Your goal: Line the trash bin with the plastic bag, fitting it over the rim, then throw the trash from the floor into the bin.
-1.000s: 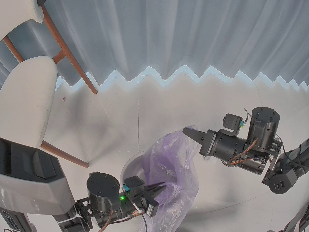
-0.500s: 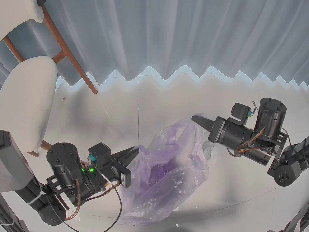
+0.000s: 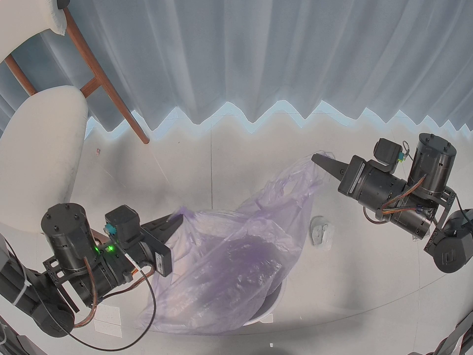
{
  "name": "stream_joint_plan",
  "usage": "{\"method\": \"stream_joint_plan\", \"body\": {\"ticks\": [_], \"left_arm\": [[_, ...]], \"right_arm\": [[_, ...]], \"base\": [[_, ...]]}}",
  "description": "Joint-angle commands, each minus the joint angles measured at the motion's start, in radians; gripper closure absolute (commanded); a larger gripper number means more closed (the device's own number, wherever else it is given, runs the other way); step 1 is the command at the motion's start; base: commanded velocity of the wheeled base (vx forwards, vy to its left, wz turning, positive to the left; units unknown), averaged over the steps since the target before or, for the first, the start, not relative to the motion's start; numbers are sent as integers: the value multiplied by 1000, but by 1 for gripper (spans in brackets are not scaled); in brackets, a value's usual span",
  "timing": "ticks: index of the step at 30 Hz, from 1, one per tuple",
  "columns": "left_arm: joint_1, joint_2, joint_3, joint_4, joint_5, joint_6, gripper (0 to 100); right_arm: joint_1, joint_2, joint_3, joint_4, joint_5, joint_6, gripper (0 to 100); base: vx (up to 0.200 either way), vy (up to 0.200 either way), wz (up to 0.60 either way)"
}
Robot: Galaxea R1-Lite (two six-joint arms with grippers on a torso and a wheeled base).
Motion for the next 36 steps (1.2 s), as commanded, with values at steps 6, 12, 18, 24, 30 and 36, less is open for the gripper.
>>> {"method": "stream_joint_plan", "body": {"ticks": [6,12,18,24,30,36], "left_arm": [[72,-128,35,58,25,54,100],[77,-147,51,201,55,53,100],[94,-127,84,303,76,54,100],[83,-45,85,339,91,54,100],[91,48,84,334,145,54,100],[86,81,87,334,148,53,100]], "right_arm": [[-29,-57,1,36,37,-2,100],[-29,-71,-3,128,63,-2,100],[-40,-45,7,145,79,-9,100],[-40,30,23,178,79,-75,100],[-40,115,15,176,73,-78,100],[-41,158,20,176,74,-86,100]], "base": [[0,0,0],[0,0,0],[0,0,0],[0,0,0],[0,0,0],[0,0,0]]}}
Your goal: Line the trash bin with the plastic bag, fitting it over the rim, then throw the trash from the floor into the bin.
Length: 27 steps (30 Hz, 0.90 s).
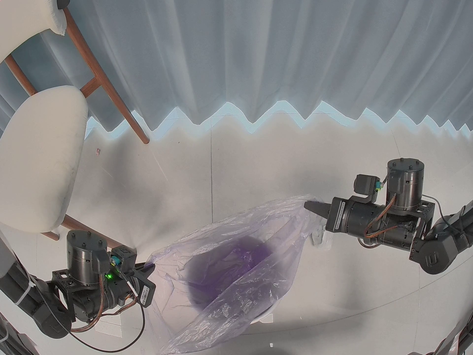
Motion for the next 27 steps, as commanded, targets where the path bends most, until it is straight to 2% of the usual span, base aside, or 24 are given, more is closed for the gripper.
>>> {"method": "stream_joint_plan", "body": {"ticks": [1,8,14,15,19,21,27], "left_arm": [[1,75,3,0,4,2,100],[6,141,-11,-40,16,2,100],[5,242,-33,-144,18,1,100],[6,284,-42,-232,18,-2,100],[20,373,-74,-370,16,-7,100],[29,419,-85,-403,16,-5,100],[63,471,-120,-416,13,-10,100]], "right_arm": [[0,82,4,-8,0,-14,100],[-16,125,-7,-31,-1,-23,100],[-23,159,-35,-72,-13,-17,100],[-31,179,-39,-123,-29,-16,100],[-40,237,-56,-206,-70,-14,100],[-40,279,-70,-243,-93,-14,100],[-53,365,-94,-322,-109,-11,100]], "base": [[0,0,0],[0,0,0],[0,0,0],[0,0,0],[0,0,0],[0,0,0],[0,0,0]]}}
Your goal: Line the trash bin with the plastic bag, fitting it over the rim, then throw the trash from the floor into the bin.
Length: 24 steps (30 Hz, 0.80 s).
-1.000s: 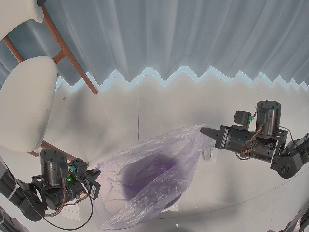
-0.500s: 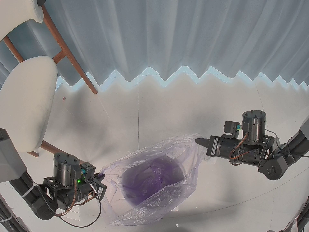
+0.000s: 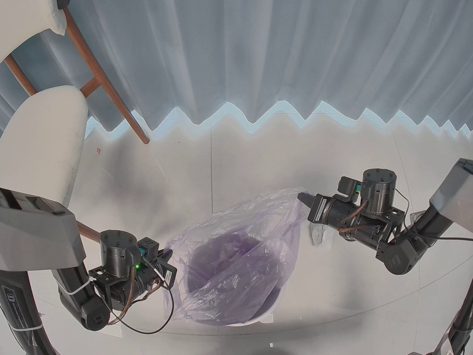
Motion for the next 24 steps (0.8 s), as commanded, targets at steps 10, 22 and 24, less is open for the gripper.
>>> {"method": "stream_joint_plan", "body": {"ticks": [10,22,24], "left_arm": [[63,107,-39,-2,-7,2,100],[65,143,-45,-13,-9,4,100],[65,143,-46,-13,-9,4,100]], "right_arm": [[-19,182,-39,-87,-9,28,100],[-19,202,-28,-122,-7,26,100],[-17,204,-28,-122,-6,28,100]], "base": [[0,0,0],[0,0,0],[0,0,0]]}}
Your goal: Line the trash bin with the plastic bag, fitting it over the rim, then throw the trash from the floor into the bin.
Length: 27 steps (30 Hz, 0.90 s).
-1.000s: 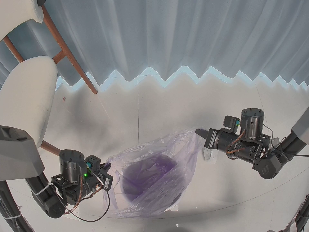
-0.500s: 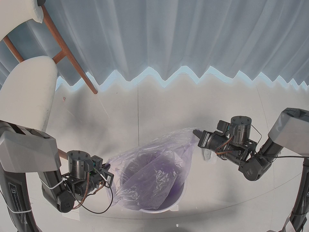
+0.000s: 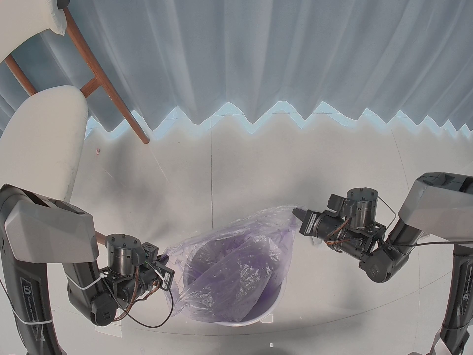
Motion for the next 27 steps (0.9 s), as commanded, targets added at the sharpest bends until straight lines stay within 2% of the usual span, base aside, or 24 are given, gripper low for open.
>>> {"method": "stream_joint_plan", "body": {"ticks": [1,10,27], "left_arm": [[1,12,-2,0,2,0,100],[12,61,-25,-42,2,1,100],[31,51,-14,-42,2,3,100]], "right_arm": [[2,12,-1,0,1,1,100],[6,75,-9,-88,0,2,100],[15,119,-29,-119,3,28,100]], "base": [[0,0,0],[0,0,0],[0,0,0]]}}
